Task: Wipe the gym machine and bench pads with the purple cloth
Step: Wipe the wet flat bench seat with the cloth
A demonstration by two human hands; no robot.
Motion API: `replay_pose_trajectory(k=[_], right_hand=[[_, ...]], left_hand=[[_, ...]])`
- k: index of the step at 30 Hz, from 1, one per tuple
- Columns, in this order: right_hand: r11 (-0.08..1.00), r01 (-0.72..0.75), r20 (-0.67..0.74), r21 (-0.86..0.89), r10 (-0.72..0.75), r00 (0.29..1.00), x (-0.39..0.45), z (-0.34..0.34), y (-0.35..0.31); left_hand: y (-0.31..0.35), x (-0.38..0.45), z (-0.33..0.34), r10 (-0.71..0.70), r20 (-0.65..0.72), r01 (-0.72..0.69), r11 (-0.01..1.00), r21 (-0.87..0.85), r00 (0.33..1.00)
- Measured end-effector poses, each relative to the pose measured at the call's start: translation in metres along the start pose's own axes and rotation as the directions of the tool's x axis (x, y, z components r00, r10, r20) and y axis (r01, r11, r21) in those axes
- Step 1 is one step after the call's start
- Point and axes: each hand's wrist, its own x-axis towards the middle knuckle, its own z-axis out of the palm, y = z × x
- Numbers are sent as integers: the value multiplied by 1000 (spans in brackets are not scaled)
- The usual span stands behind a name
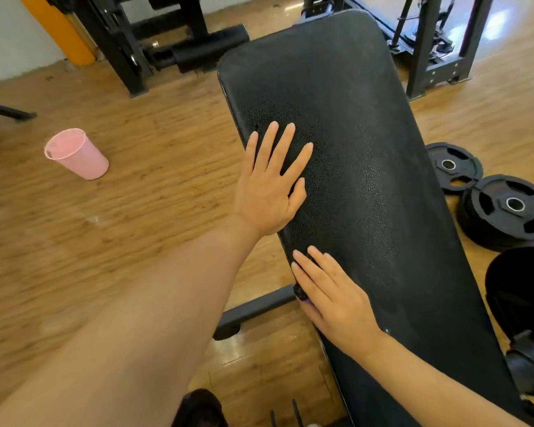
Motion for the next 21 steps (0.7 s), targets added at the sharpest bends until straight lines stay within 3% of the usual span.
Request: replay_pose_trajectory(k=[3, 6, 8, 10, 12, 15, 17, 19, 21], right_hand=[[991, -137, -57, 0, 136, 989, 24, -2, 11], [895, -439, -175, 80, 446, 878, 44, 3, 14], [850, -512, -211, 124, 527, 824, 37, 10, -5], [912, -404, -149, 77, 411, 900, 14, 12, -23], [981, -194, -24, -15, 194, 981, -8, 6, -22], [994, -78, 47, -78, 82, 996, -5, -8, 1], [969, -240, -38, -60, 238, 970, 15, -8, 13], [872, -488, -129, 46, 489, 863, 36, -5, 18], [781, -610, -177, 136, 625, 760, 44, 3, 8]], left_hand=[[0, -1, 0, -4, 16, 3, 1000, 4, 1000], [1, -1, 1, -14, 8, 13, 1000, 12, 1000], [1, -2, 0, -10, 17, 10, 1000, 13, 1000], [2, -4, 0, -7, 17, 7, 1000, 21, 1000], [3, -5, 1, 1, 16, -2, 999, 36, 1000], [4, -7, 3, 16, 20, -17, 998, 65, 1000], [4, -7, 3, 15, 10, -16, 998, 66, 1000], [5, -8, 4, 16, -7, -15, 998, 59, 1000], [6, -8, 4, 16, -19, -15, 999, 50, 1000]])
